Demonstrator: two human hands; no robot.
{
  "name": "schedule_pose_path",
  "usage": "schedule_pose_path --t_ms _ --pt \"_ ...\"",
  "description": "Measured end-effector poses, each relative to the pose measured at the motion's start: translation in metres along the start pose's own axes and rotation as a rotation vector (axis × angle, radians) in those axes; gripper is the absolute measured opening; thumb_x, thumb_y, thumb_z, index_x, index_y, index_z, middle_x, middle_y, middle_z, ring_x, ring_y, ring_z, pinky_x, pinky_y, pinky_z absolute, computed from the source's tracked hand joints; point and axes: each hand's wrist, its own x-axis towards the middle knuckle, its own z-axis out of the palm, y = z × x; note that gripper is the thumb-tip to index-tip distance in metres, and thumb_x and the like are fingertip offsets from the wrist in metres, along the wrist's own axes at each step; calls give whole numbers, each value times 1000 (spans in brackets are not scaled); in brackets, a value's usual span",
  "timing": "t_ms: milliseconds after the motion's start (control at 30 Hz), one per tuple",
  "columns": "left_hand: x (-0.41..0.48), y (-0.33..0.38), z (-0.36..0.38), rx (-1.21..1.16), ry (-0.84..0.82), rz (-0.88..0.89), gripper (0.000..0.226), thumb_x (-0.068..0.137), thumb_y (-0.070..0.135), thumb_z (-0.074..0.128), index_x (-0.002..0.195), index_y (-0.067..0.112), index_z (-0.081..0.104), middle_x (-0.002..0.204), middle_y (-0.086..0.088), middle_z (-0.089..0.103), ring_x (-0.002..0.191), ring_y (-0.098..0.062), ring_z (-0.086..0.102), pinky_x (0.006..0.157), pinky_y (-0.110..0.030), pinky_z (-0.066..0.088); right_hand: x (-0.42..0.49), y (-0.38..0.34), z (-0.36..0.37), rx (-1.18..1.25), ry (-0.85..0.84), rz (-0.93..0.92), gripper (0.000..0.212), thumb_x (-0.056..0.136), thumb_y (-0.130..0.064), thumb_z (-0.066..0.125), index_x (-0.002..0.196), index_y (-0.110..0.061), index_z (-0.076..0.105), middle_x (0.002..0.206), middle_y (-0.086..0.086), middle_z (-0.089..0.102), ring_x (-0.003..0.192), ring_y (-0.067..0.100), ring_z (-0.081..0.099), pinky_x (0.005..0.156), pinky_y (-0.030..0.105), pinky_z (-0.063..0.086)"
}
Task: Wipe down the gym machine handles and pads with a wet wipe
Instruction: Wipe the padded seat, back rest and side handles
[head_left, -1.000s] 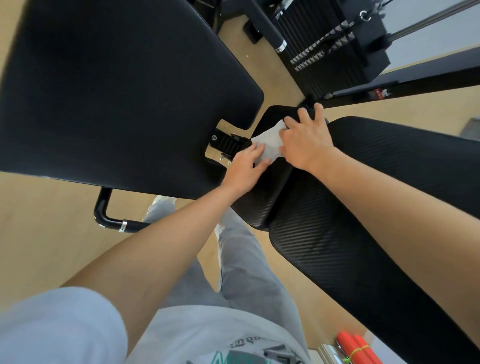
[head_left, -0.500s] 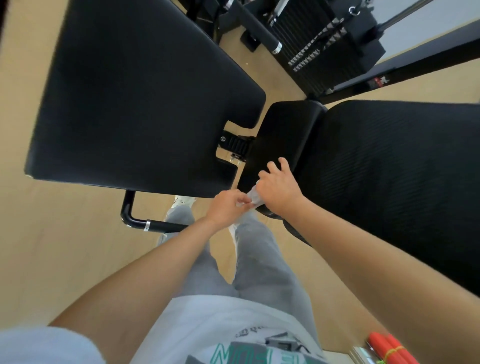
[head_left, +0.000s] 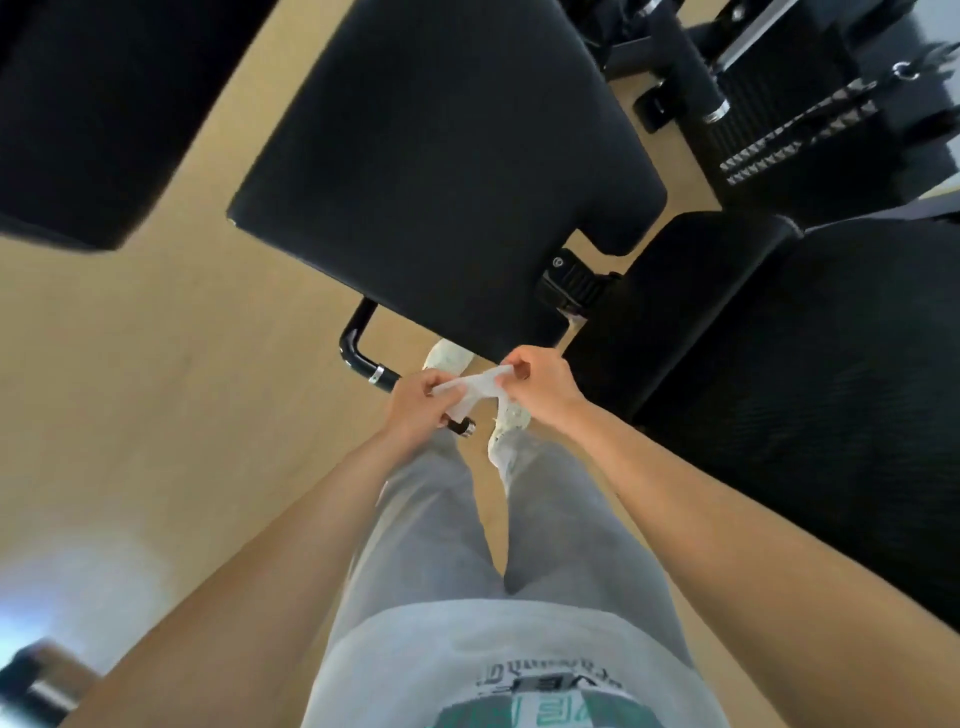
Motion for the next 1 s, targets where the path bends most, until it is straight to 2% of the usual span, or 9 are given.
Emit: schedule_pose_path --t_ms 133,233,400,500,600,667,767,867,1000 --pt "-14 -28 -9 -132 266 -84 2 90 22 72 89 23 74 88 -4 75 78 -20 71 74 -39 62 18 -15 44 -19 -18 -74 17 96 -21 65 110 -11 68 98 5 72 89 18 67 81 33 58" --pt "-16 -47 -14 -257 419 -166 6 89 23 71 93 19 73 80 0 71 68 -17 63 64 -33 57 30 -27 70 -31 -35 -132 20 97 -19 64 113 -9 69 103 5 71 95 18 64 77 24 45" --pt "5 -66 -24 -350 586 -198 1 91 23 70 91 23 69 75 -1 68 56 -15 57 60 -31 52 52 -43 96 57 36 -152 17 91 -12 70 101 -18 56 95 -2 66 84 11 63 61 15 43" --pt "19 -67 -25 -464 692 -221 6 93 19 69 89 21 66 80 -1 67 53 -12 61 58 -27 55 63 -49 109 58 114 -255 17 90 -6 69 93 -15 55 91 1 65 84 15 65 73 26 55" --pt "27 -67 -20 -618 779 -210 10 93 12 69 102 14 65 92 -5 67 69 -14 69 62 -22 58 70 -50 123 48 50 -385 11 93 -7 68 102 -14 67 99 -2 69 94 13 66 85 27 57" --pt "31 -68 -16 -703 800 -181 17 92 7 68 109 10 63 95 -6 67 76 -16 70 69 -23 60 71 -46 132 25 -13 -446 20 94 -9 68 113 -9 72 106 2 73 97 14 68 90 30 58" --pt "37 -78 -10 -670 788 -158 9 91 10 68 99 10 70 87 -5 73 78 -17 73 78 -33 63 70 -35 136 -7 -66 -466 30 93 -11 68 124 -8 70 113 6 74 102 16 70 94 34 57" --pt "36 -90 0 -567 739 -168 6 88 17 68 87 18 74 74 0 74 73 -16 73 79 -36 62 69 -19 129 -63 -72 -410 27 95 -8 65 121 -8 73 113 6 76 100 12 68 92 20 51" --pt "24 -101 25 -529 603 -210 11 93 15 67 92 11 77 61 7 66 61 -8 63 67 -24 55 69 12 119 -134 -77 -309 23 94 -7 67 115 -6 76 109 8 77 96 11 68 78 -1 37"
